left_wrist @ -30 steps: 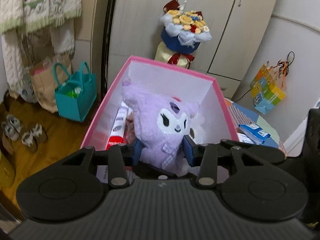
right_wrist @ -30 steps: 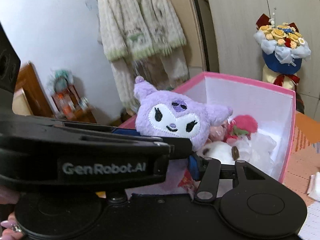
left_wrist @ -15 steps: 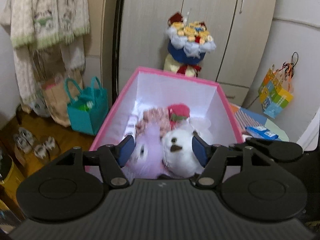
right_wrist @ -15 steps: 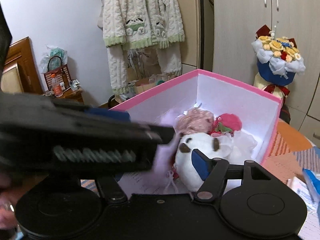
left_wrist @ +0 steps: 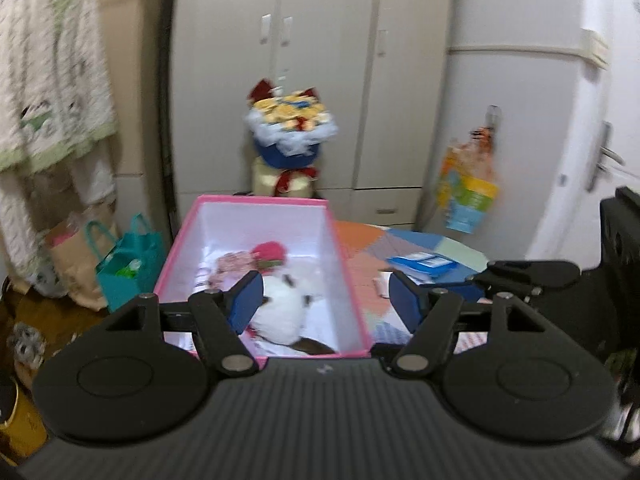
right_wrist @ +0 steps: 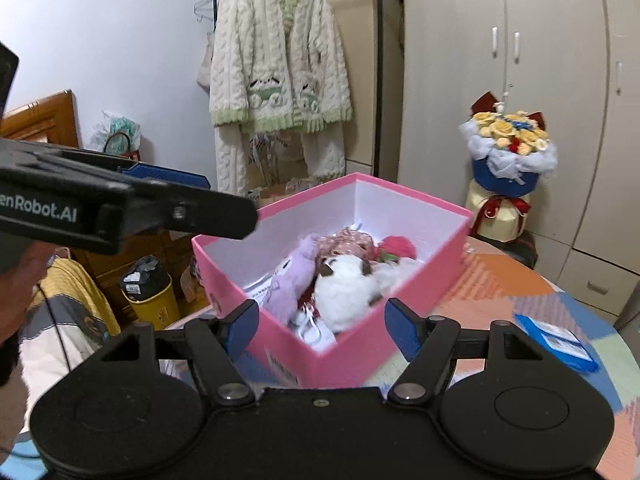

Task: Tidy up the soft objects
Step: 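Withdraw the left gripper from the box toward the blue wipes pack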

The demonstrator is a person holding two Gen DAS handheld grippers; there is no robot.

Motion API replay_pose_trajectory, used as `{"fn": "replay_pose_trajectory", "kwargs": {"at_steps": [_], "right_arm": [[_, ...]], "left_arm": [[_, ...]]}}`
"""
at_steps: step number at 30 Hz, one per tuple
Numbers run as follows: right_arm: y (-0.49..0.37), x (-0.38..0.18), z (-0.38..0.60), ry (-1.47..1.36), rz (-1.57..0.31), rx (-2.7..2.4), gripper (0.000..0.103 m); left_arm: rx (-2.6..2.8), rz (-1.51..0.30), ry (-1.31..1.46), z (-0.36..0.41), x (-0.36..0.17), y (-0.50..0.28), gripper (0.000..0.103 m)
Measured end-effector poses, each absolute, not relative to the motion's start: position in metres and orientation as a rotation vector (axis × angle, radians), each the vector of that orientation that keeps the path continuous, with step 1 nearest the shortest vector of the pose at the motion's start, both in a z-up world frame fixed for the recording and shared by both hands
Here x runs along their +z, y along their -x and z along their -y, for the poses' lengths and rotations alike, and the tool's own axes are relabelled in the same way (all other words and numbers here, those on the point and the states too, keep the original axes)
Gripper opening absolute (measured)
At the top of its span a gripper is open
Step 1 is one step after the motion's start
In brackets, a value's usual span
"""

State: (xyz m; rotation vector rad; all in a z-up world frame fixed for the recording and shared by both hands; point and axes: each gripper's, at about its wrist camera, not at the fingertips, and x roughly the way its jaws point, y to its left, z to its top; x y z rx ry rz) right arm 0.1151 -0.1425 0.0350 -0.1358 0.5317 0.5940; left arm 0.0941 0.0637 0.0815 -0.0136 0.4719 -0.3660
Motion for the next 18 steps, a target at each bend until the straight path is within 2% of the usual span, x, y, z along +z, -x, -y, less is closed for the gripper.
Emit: {"fn": "replay_pose_trajectory", "kwargs": {"at_steps": [10, 18], "right_arm": [[-0.079, 0.060, 0.237, 0.018, -0.436, 0.466, 0.077], [-0.116, 0.048, 0.308, -0.139, -0.529, 0.327, 0.077]], "left_arm": [[-0.530, -0.448, -0.010, 0.002, 0.082, -0.081, 0.072], [-0.579, -0.485, 0.133, 0.055, 0.057, -0.129, 0.072]]}}
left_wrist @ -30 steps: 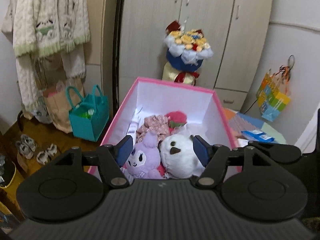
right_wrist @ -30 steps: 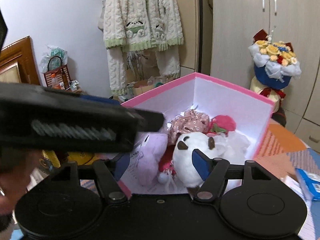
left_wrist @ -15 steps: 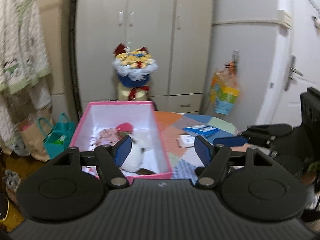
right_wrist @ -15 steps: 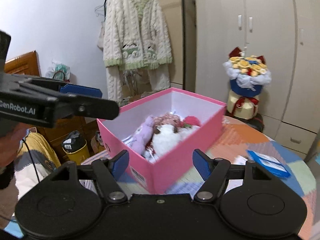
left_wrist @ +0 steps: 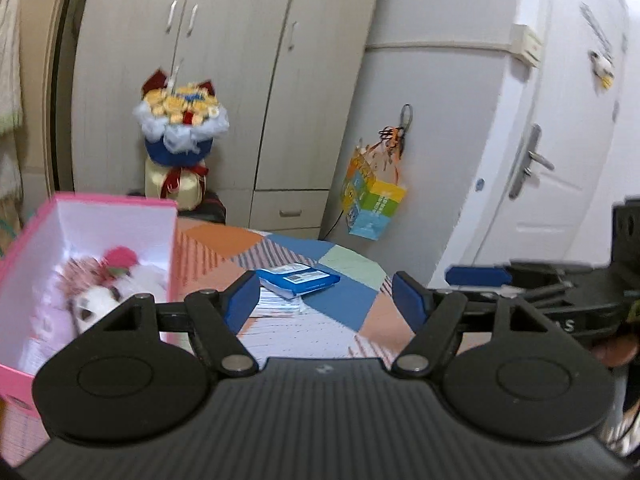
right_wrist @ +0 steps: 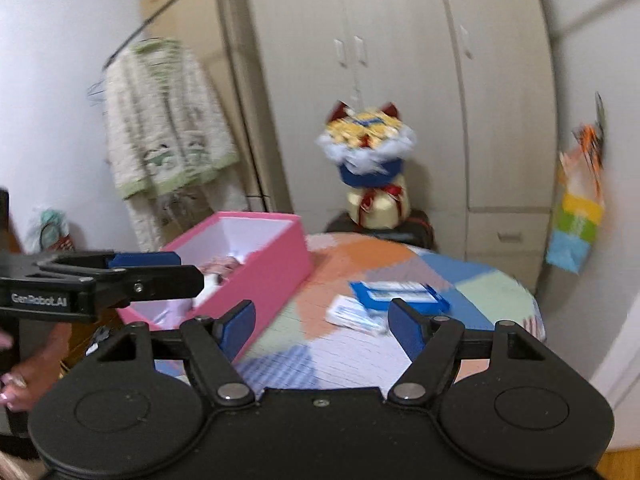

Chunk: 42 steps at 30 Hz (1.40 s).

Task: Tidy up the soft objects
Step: 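Withdraw the left gripper from the box toward the blue wipes pack, then close both grippers on the blue wet-wipes pack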

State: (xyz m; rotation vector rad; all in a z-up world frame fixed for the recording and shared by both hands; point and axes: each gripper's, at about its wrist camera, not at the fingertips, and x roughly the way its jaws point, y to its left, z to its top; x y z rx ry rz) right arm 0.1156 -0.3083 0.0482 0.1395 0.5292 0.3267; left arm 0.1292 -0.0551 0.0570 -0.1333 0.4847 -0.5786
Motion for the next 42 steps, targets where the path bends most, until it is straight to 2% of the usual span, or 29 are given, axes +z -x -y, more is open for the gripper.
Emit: {"fn": "replay_pose_trajectory", "kwargs": {"at_steps": [9, 15, 19, 22, 24, 26, 35, 39, 42], "right_arm": [[-0.200, 0.017, 0.356, -0.255, -0.602, 0.294, 0.077], [-0.250, -0.012, 0.373, -0.273, -0.662, 0.322, 0.077], [-0.287, -0.041, 0.381, -0.339, -0.686, 0.329, 0.077], [-0.310, -0.060, 0.383, -0.357, -0.704, 0.328, 0.077], [-0.322, -0.072, 0.383, -0.378, -0.720, 0.321, 0.069], [-0.330, -0.081, 0.384, -0.400, -0.736, 0.311, 0.067], [-0.343, -0.111, 0.388, -0.528, -0.795, 0.366, 0.066], [-0.339, -0.115, 0.390, -0.568, -0.811, 0.397, 0.046], [-0.332, -0.116, 0.390, -0.575, -0.813, 0.399, 0.038]], "left_arm": [[-0.508, -0.581, 0.336, 0.090, 0.017, -0.217, 0.066], [-0.432, -0.634, 0.360, 0.107, -0.002, -0.268, 0.061], [-0.371, -0.709, 0.381, 0.115, -0.025, -0.294, 0.053], [-0.353, -0.729, 0.406, 0.115, -0.040, -0.304, 0.040], [-0.363, -0.725, 0.415, 0.114, -0.045, -0.307, 0.039], [-0.353, -0.723, 0.418, 0.113, -0.049, -0.311, 0.039], [-0.347, -0.761, 0.405, 0.126, -0.077, -0.322, 0.037], [-0.324, -0.723, 0.365, 0.135, -0.084, -0.316, 0.033], [-0.307, -0.698, 0.336, 0.140, -0.083, -0.309, 0.030]]}}
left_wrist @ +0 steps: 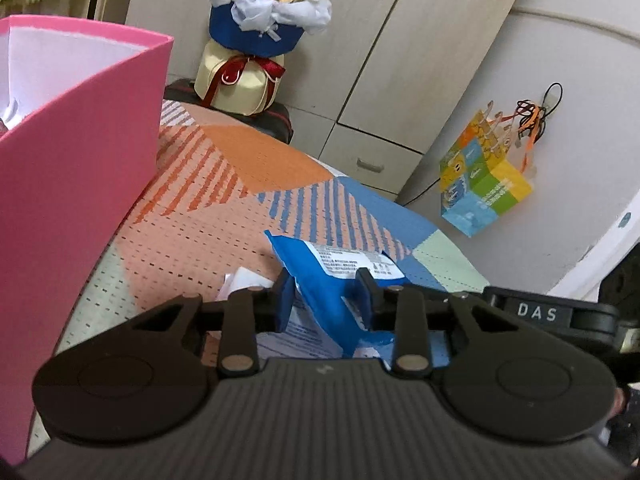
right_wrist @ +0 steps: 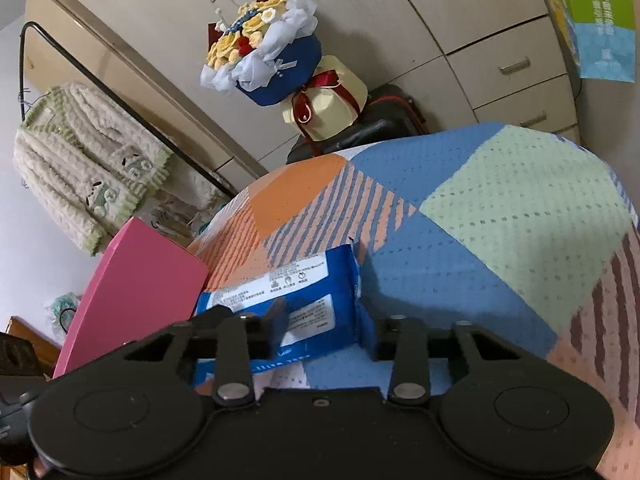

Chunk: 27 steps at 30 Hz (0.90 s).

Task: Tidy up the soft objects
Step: 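Close both grippers on the blue wet-wipes pack, then lift the blue wipes pack with both grippers toward the pink box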

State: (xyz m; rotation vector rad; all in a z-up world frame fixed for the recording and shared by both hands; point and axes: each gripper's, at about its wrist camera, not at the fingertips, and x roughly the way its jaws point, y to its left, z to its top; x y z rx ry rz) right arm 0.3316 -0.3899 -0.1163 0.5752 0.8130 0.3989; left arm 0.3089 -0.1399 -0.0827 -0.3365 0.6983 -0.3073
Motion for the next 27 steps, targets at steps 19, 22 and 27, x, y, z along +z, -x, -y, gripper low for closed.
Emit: {"fn": "replay_pose_trajectory", "kwargs": {"at_steps": [19, 22, 27], "right_arm": [[-0.220, -0.074, 0.337, -0.337, -0.759, 0.284, 0.040], [-0.206, -0.074, 0.333, -0.319, -0.748, 0.271, 0.042], [-0.174, -0.070, 0.325, -0.287, -0.734, 0.270, 0.045]], "left_arm": [[-0.447, -0.664, 0.170, 0.131, -0.058, -0.234, 0.030], [-0.477, -0.677, 0.161, 0.126, -0.058, -0.215, 0.030], [-0.519, -0.696, 0.162, 0.115, -0.056, -0.189, 0.030]]}}
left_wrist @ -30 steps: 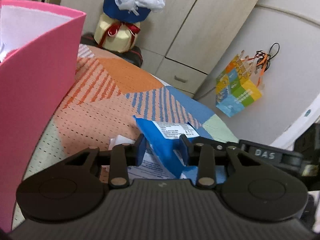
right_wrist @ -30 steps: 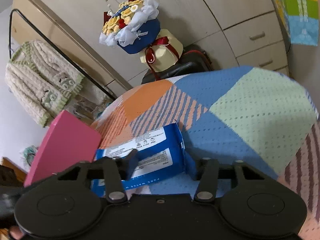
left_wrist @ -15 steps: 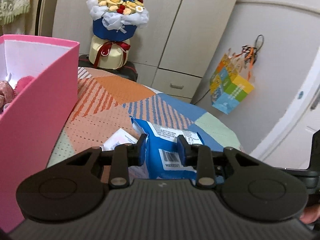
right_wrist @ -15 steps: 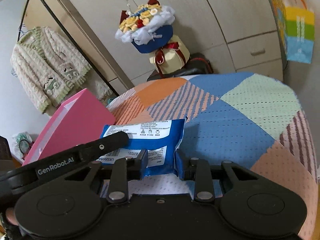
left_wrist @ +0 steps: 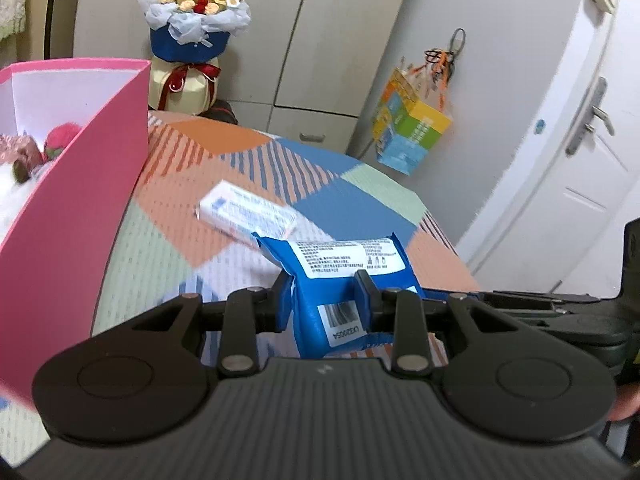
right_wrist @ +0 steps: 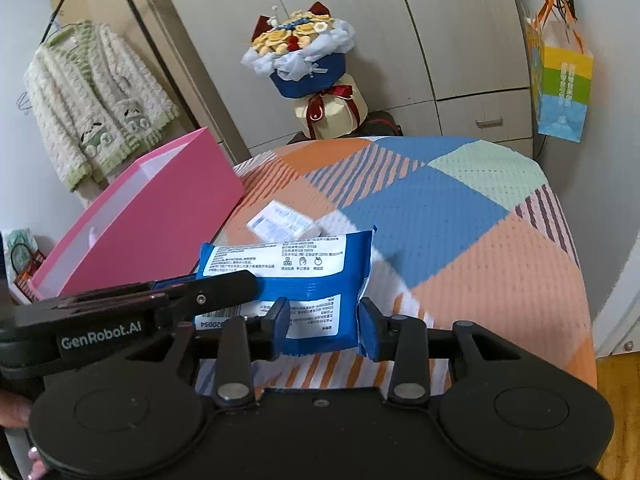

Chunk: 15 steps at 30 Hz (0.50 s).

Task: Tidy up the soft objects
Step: 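Lift the blue wipes pack with both grippers toward the pink box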

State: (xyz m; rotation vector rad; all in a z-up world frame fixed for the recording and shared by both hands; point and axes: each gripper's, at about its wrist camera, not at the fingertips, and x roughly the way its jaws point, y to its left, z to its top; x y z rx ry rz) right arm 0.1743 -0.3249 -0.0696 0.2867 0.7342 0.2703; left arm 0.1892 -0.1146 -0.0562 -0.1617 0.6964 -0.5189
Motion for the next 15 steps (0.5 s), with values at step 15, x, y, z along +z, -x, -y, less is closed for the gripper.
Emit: {"fn": "replay_pose_trajectory", "kwargs": {"at_steps": [15], "right_arm": [[-0.087, -0.065, 0.275, -0.130, -0.743, 0.345, 0.054]], "left_arm": [[-0.605, -0.767, 0.153, 0.057, -0.062, -0.109, 0.030]]}}
